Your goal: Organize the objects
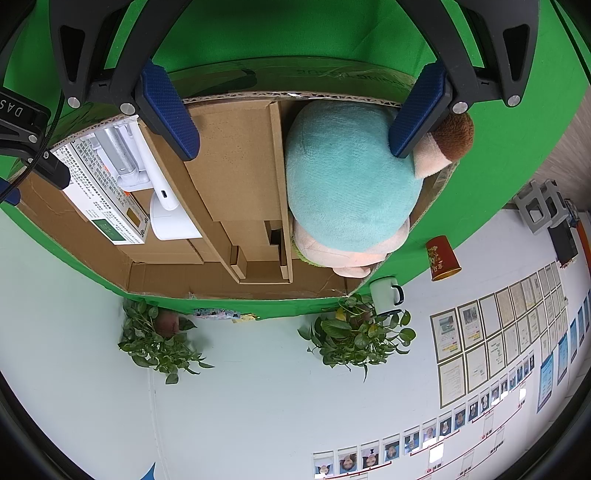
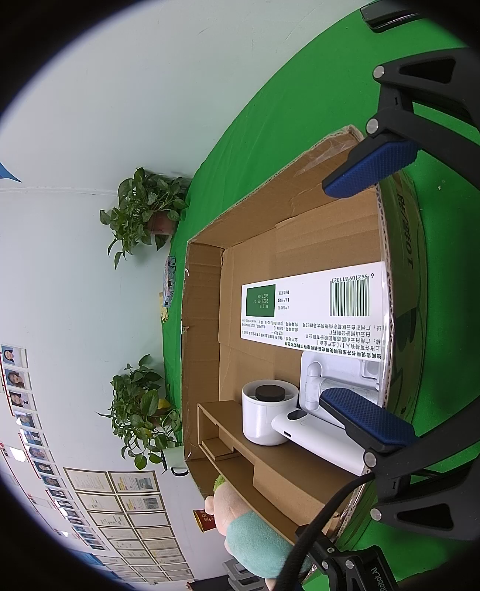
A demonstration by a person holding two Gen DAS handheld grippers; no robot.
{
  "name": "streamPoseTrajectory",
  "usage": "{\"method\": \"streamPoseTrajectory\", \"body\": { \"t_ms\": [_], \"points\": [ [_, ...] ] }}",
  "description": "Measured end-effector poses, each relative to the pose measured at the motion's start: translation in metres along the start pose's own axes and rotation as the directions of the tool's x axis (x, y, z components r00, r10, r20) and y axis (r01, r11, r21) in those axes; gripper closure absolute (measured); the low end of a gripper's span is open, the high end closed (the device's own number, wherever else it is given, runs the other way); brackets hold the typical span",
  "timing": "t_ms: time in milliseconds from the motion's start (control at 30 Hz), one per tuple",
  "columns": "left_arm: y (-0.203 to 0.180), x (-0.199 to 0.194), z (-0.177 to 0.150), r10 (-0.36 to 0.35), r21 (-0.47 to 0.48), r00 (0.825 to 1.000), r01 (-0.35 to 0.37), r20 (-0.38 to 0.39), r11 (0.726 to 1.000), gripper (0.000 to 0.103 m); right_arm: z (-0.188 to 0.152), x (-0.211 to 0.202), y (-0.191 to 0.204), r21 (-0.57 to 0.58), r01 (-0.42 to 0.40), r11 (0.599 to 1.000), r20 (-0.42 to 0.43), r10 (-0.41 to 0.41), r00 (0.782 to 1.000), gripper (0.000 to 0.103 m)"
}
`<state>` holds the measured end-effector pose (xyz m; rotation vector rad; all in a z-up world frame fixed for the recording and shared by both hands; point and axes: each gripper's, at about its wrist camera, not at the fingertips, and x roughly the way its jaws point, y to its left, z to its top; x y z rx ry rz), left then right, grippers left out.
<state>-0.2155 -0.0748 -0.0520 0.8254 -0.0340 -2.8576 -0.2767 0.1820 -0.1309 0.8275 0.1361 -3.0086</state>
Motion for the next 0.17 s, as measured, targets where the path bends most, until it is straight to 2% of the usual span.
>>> {"method": "streamPoseTrajectory", "body": {
  "t_ms": [167],
  "points": [
    [-0.0003, 0.0006, 0.0000, 0.005, 0.002, 1.000, -0.005, 0.000, 1.000, 0.000, 0.0000, -0.0001, 0.0002, 0.000, 0.000, 1.000, 0.000, 0.000, 1.000, 0.001]
  ]
}}
